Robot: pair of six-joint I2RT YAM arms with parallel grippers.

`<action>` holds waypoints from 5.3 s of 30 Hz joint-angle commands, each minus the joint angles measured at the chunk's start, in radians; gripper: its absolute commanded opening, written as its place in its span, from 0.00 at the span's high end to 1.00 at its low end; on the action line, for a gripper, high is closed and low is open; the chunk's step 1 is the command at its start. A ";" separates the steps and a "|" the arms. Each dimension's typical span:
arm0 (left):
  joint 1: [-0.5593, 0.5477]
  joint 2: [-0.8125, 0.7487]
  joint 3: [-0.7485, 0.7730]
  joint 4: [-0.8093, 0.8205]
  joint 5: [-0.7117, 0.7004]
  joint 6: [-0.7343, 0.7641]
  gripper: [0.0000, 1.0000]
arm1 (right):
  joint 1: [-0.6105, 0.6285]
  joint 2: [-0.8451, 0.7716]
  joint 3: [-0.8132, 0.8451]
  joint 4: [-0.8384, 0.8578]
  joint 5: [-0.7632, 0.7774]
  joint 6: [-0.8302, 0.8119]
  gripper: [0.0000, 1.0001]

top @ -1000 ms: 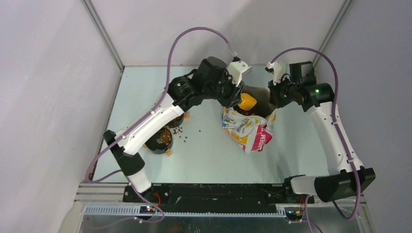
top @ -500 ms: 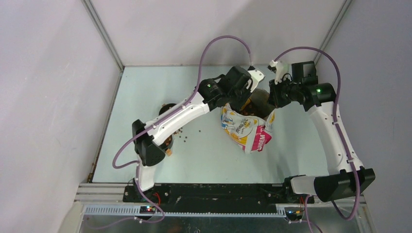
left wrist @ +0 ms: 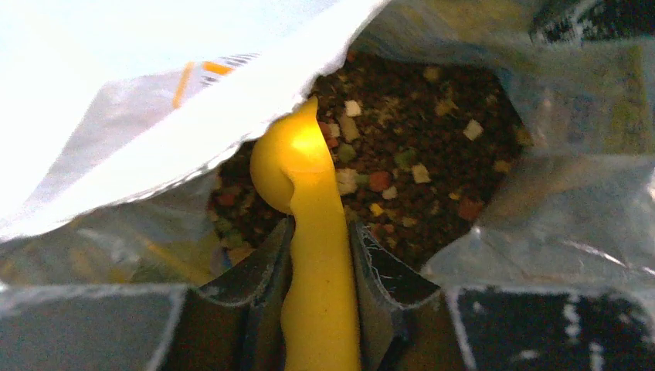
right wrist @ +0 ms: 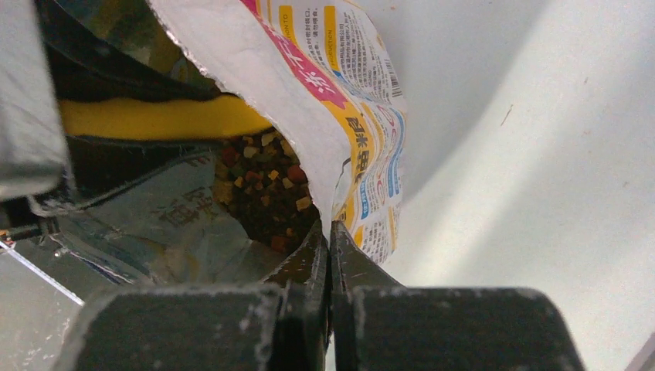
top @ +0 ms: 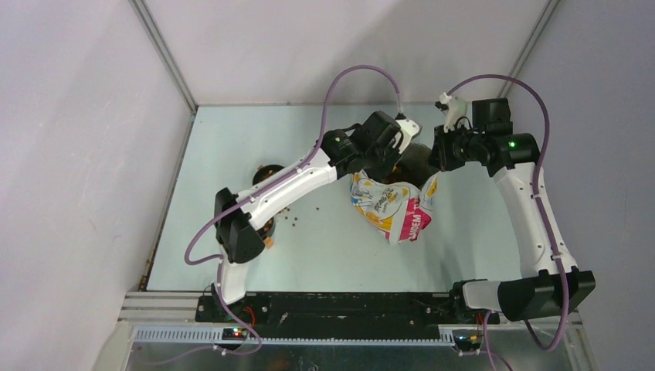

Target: Serve the pet food

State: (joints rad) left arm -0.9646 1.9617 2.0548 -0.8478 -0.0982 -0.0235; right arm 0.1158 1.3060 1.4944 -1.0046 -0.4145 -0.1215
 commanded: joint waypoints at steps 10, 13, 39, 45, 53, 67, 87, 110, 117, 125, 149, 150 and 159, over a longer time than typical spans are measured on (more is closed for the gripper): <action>0.105 -0.132 -0.161 0.078 0.559 -0.309 1.00 | -0.045 -0.062 0.010 0.049 -0.095 0.012 1.00; 0.153 -0.165 -0.162 0.122 0.634 -0.387 1.00 | -0.049 -0.062 0.007 0.033 -0.088 -0.016 1.00; 0.524 -0.294 -0.583 0.912 1.047 -1.166 1.00 | -0.051 -0.001 0.115 -0.097 -0.017 -0.068 1.00; 0.552 -0.306 -0.653 1.074 1.083 -1.299 1.00 | -0.052 0.001 0.126 -0.100 -0.010 -0.069 1.00; 0.579 -0.348 -0.674 1.103 1.092 -1.329 1.00 | -0.051 0.003 0.132 -0.093 -0.020 -0.064 1.00; 0.467 -0.321 -0.304 0.226 0.720 -0.411 1.00 | -0.012 0.000 0.166 -0.061 -0.061 -0.022 1.00; -0.002 -0.135 -0.259 0.180 -0.145 0.234 1.00 | 0.004 -0.012 0.134 -0.042 -0.123 0.011 1.00; 0.205 -0.262 -0.558 0.455 0.849 -0.575 1.00 | -0.025 -0.030 0.095 -0.048 -0.102 -0.022 1.00; 0.290 -0.302 -0.707 0.763 0.994 -0.977 1.00 | -0.044 -0.025 0.108 -0.066 -0.066 -0.046 1.00; 0.410 -0.318 -0.753 1.033 1.041 -1.227 1.00 | -0.052 0.006 0.147 -0.078 -0.029 -0.065 1.00; 0.537 -0.330 -0.719 1.107 1.097 -1.292 1.00 | -0.054 0.024 0.164 -0.072 -0.013 -0.059 1.00; 0.536 -0.327 -0.718 1.108 1.098 -1.298 1.00 | -0.053 0.024 0.164 -0.073 -0.013 -0.058 1.00; 0.511 -0.345 -0.544 0.566 0.949 -0.811 1.00 | -0.054 0.021 0.162 -0.072 -0.016 -0.059 1.00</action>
State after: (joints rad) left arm -0.4316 1.6684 1.3464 0.0994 0.9600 -1.1961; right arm 0.0696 1.3464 1.5795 -1.1488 -0.4213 -0.1696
